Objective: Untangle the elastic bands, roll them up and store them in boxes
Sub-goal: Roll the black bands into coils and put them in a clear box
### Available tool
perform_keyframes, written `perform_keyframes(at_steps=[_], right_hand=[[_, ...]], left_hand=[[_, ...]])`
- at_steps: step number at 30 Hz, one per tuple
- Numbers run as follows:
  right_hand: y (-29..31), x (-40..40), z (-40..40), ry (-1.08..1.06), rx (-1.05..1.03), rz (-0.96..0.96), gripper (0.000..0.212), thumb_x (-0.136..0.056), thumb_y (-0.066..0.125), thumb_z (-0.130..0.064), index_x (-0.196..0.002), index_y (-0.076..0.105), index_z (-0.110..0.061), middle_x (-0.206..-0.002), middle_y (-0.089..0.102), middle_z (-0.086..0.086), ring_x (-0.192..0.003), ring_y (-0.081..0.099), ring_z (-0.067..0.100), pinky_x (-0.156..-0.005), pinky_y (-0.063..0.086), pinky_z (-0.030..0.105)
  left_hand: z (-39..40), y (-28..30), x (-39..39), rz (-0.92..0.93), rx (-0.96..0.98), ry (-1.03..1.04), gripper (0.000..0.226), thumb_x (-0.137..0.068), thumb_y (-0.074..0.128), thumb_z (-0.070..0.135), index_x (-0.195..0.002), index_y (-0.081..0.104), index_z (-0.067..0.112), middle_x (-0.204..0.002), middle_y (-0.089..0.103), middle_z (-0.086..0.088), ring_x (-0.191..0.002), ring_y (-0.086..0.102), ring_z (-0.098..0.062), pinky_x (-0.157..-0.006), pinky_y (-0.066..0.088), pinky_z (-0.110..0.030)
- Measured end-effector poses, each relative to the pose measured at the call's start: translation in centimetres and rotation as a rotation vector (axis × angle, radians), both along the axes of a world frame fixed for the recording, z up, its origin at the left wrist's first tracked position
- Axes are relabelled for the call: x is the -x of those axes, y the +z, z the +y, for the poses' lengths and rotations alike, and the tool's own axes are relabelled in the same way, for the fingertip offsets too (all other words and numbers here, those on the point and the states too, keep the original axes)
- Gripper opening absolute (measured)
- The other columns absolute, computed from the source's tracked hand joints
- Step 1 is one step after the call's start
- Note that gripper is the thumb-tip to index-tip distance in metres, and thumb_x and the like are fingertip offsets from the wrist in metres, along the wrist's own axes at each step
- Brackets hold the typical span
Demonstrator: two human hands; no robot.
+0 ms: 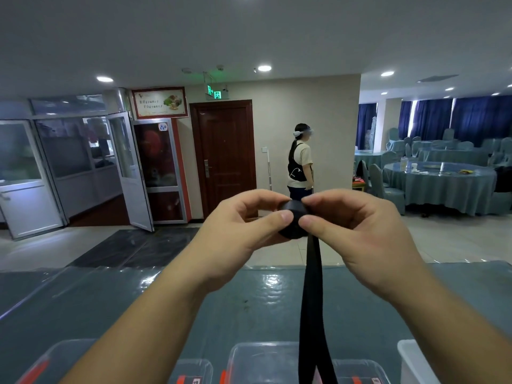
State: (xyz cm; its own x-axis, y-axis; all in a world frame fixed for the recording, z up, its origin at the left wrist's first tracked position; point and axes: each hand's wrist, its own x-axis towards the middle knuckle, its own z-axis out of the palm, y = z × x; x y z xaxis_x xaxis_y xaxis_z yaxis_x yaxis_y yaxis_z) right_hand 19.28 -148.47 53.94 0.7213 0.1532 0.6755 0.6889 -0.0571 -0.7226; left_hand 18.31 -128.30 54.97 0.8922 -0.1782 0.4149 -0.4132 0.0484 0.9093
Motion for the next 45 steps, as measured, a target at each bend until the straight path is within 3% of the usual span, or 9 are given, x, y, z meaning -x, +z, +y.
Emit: perform_keyframes(at_steps=[6, 11, 15, 18, 24, 32, 37, 42, 45], right_hand=[[0.0, -0.7, 0.0, 0.007, -0.043, 0.031, 0.031, -0.081, 0.083, -0.009, -0.106, 0.082, -0.029, -0.104, 0.081, -0.007, -0.102, 0.077, 0.015, -0.099, 0.058, 0.043], [1.4, -0.6, -0.4, 0.048, 0.142, 0.037, 0.036, -0.082, 0.082, -0.004, -0.100, 0.082, -0.035, -0.098, 0.082, -0.010, -0.098, 0.078, 0.010, -0.096, 0.061, 0.036], [1.4, -0.6, 0.5, 0.068, -0.061, 0.001, 0.031, -0.072, 0.083, -0.021, -0.103, 0.079, -0.024, -0.100, 0.082, -0.003, -0.098, 0.078, 0.016, -0.092, 0.062, 0.039], [0.9, -0.9, 0.7, 0.052, -0.154, 0.034, 0.030, -0.079, 0.082, -0.013, -0.108, 0.081, -0.019, -0.101, 0.082, -0.001, -0.098, 0.078, 0.019, -0.092, 0.062, 0.045], [1.8, -0.8, -0.4, 0.031, 0.098, -0.003, 0.029, -0.083, 0.081, -0.004, -0.099, 0.081, -0.028, -0.093, 0.082, -0.010, -0.091, 0.078, 0.009, -0.091, 0.061, 0.028], [0.8, -1.2, 0.6, 0.101, -0.174, 0.048, 0.035, -0.075, 0.080, -0.015, -0.110, 0.080, -0.016, -0.100, 0.082, -0.002, -0.096, 0.078, 0.012, -0.081, 0.060, 0.021], [1.5, -1.0, -0.3, 0.071, 0.066, 0.026, 0.031, -0.082, 0.081, -0.005, -0.106, 0.080, -0.024, -0.100, 0.082, -0.007, -0.098, 0.078, 0.011, -0.093, 0.061, 0.030], [1.5, -1.0, 0.5, 0.076, -0.169, 0.008, 0.025, -0.081, 0.080, -0.005, -0.105, 0.080, -0.012, -0.090, 0.082, -0.003, -0.083, 0.077, 0.008, -0.071, 0.058, 0.016], [1.5, -1.1, 0.3, 0.064, -0.146, 0.038, 0.025, -0.083, 0.079, -0.002, -0.106, 0.081, -0.011, -0.085, 0.081, -0.006, -0.078, 0.076, 0.006, -0.063, 0.054, 0.013]], left_hand=[[-0.9, -0.3, 0.4, 0.058, 0.172, 0.022, 0.020, -0.098, 0.063, 0.004, -0.117, 0.068, 0.001, -0.117, 0.073, -0.021, -0.105, 0.076, -0.027, -0.085, 0.063, -0.029], [1.0, 0.8, 0.0, -0.127, -0.337, 0.142, 0.024, -0.095, 0.073, 0.020, -0.114, 0.076, 0.033, -0.112, 0.078, 0.005, -0.109, 0.073, -0.015, -0.098, 0.057, -0.035], [0.4, 0.6, -0.3, -0.067, 0.024, 0.055, 0.027, -0.090, 0.073, 0.022, -0.117, 0.076, 0.019, -0.118, 0.077, -0.007, -0.116, 0.072, -0.024, -0.108, 0.052, -0.046], [-0.8, 0.0, -0.2, -0.005, 0.167, 0.036, 0.030, -0.092, 0.067, 0.009, -0.122, 0.069, 0.004, -0.118, 0.076, -0.016, -0.114, 0.073, -0.030, -0.103, 0.057, -0.041], [0.9, 1.2, -0.1, -0.061, -0.251, 0.111, 0.020, -0.090, 0.078, 0.018, -0.110, 0.078, 0.023, -0.108, 0.078, -0.006, -0.103, 0.076, -0.019, -0.087, 0.062, -0.030], [-0.4, 0.8, -0.2, 0.074, 0.158, -0.022, 0.034, -0.087, 0.071, 0.011, -0.119, 0.070, -0.001, -0.120, 0.073, -0.024, -0.109, 0.075, -0.032, -0.090, 0.062, -0.032], [0.7, 1.3, -0.4, -0.049, -0.157, 0.068, 0.030, -0.078, 0.078, 0.029, -0.106, 0.080, 0.021, -0.108, 0.078, -0.011, -0.101, 0.076, -0.021, -0.088, 0.062, -0.033], [-0.4, 1.2, -0.3, -0.033, 0.130, -0.003, 0.032, -0.086, 0.072, 0.019, -0.116, 0.075, 0.008, -0.116, 0.077, -0.014, -0.112, 0.074, -0.028, -0.098, 0.060, -0.038], [-0.9, 0.8, -0.4, -0.013, 0.106, 0.058, 0.023, -0.094, 0.070, 0.011, -0.117, 0.073, 0.007, -0.115, 0.076, -0.015, -0.111, 0.074, -0.030, -0.096, 0.061, -0.040]])
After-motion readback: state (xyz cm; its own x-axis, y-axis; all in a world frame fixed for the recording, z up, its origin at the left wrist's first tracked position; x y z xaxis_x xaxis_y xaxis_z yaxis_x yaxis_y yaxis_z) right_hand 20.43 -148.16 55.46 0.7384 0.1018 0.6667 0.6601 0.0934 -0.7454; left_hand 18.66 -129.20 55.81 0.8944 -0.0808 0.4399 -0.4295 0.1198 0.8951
